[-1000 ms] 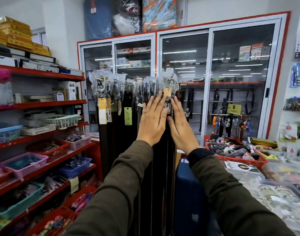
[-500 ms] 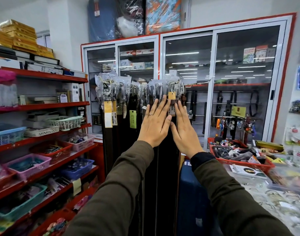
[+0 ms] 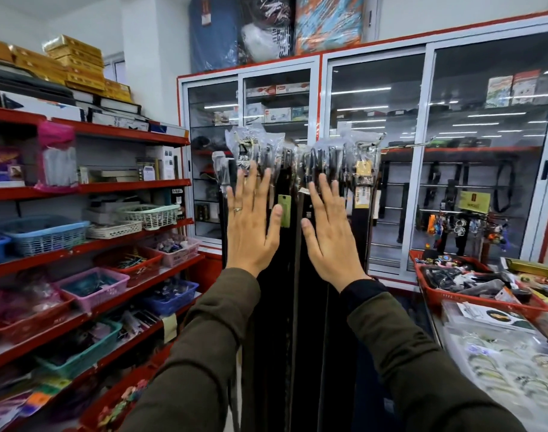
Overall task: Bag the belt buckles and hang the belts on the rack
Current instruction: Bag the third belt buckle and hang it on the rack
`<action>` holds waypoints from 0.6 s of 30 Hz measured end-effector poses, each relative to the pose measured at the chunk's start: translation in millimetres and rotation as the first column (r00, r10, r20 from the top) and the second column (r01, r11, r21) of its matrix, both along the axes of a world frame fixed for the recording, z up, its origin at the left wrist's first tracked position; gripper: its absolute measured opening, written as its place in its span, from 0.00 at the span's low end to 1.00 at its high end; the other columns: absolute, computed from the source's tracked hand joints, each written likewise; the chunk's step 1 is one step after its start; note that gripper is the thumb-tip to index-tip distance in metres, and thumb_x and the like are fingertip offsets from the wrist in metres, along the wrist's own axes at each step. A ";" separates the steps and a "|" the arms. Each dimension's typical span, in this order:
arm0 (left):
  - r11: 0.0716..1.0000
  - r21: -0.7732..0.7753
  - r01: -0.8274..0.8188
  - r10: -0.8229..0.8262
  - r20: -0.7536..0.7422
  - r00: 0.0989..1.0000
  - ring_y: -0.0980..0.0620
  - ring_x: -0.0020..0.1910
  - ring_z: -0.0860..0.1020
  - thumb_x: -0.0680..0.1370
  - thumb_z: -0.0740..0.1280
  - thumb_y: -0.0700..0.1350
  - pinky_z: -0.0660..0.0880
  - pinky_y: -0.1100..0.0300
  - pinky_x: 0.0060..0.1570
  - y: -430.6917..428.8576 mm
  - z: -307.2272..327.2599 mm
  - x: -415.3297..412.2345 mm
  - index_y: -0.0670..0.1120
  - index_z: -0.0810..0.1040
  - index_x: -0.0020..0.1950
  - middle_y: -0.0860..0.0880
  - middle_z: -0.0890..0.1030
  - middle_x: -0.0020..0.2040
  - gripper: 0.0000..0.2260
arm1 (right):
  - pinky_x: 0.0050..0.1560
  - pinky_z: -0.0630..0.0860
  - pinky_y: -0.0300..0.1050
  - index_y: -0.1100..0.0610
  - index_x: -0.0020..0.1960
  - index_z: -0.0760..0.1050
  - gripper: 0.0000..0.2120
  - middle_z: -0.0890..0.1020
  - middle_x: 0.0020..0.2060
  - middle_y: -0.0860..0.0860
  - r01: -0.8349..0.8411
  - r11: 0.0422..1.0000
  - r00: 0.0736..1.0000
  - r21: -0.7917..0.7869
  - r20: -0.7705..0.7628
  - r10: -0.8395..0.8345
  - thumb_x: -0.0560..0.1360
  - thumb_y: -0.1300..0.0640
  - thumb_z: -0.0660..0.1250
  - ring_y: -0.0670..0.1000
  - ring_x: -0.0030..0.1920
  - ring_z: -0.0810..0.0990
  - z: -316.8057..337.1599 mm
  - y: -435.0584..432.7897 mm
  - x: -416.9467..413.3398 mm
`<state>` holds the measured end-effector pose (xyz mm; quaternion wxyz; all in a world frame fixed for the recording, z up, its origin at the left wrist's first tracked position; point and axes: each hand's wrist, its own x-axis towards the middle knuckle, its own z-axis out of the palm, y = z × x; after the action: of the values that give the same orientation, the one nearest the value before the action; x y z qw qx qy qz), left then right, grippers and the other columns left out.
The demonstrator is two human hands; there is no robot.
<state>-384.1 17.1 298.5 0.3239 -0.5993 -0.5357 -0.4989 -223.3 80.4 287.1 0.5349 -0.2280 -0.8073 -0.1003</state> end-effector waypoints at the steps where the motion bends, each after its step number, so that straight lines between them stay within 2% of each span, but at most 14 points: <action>1: 1.000 -0.010 0.004 -0.004 0.023 1.000 0.48 0.84 0.43 0.85 0.52 0.50 0.45 0.40 0.81 -2.5 -2.4 -10.8 0.48 0.51 0.84 0.48 0.48 0.85 0.26 | 0.82 0.49 0.60 0.56 0.83 0.50 0.29 0.50 0.84 0.53 -0.016 1.000 1.000 -0.008 0.015 0.016 0.85 0.53 0.56 0.54 0.84 0.43 0.0 -2.7 -9.8; 4: 0.997 -0.060 0.057 -0.053 0.058 0.997 0.51 0.84 0.42 0.86 0.50 0.51 0.46 0.40 0.81 -7.2 -9.0 -38.2 0.49 0.50 0.84 0.50 0.47 0.85 0.26 | 0.82 0.48 0.60 0.56 0.83 0.49 0.30 0.49 0.84 0.52 -0.063 0.998 0.996 -0.008 0.069 0.064 0.85 0.53 0.55 0.53 0.84 0.42 0.6 -10.5 -36.8; 9: 0.975 -0.154 0.159 -0.158 0.014 0.987 0.53 0.84 0.42 0.85 0.47 0.56 0.47 0.42 0.81 -7.5 -12.5 -60.2 0.50 0.48 0.84 0.53 0.47 0.85 0.27 | 0.82 0.49 0.61 0.57 0.83 0.49 0.31 0.50 0.84 0.52 -0.078 0.996 0.978 0.030 0.198 0.071 0.83 0.54 0.57 0.54 0.84 0.42 -0.7 -11.7 -69.3; 14: 0.962 -0.196 0.187 -0.191 0.001 0.982 0.54 0.83 0.41 0.85 0.47 0.56 0.46 0.44 0.82 3.6 -7.7 -66.6 0.49 0.48 0.84 0.53 0.47 0.85 0.28 | 0.83 0.47 0.56 0.55 0.83 0.47 0.33 0.48 0.84 0.49 0.017 1.000 0.980 -0.011 0.201 -0.015 0.82 0.54 0.56 0.51 0.84 0.41 -2.8 -2.5 -77.4; 18: 0.953 -0.238 0.190 -0.197 -0.008 0.980 0.55 0.83 0.41 0.85 0.48 0.57 0.49 0.46 0.82 17.6 -5.6 -65.6 0.49 0.48 0.84 0.54 0.46 0.85 0.29 | 0.83 0.47 0.57 0.53 0.83 0.45 0.33 0.46 0.84 0.47 0.060 0.996 0.977 -0.071 0.209 -0.044 0.82 0.54 0.55 0.51 0.84 0.40 -0.9 4.6 -75.7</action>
<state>-449.8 34.7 292.9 0.2085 -0.6908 -0.5247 -0.4516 -299.0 85.0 286.3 0.4357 -0.2580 -0.8557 -0.1063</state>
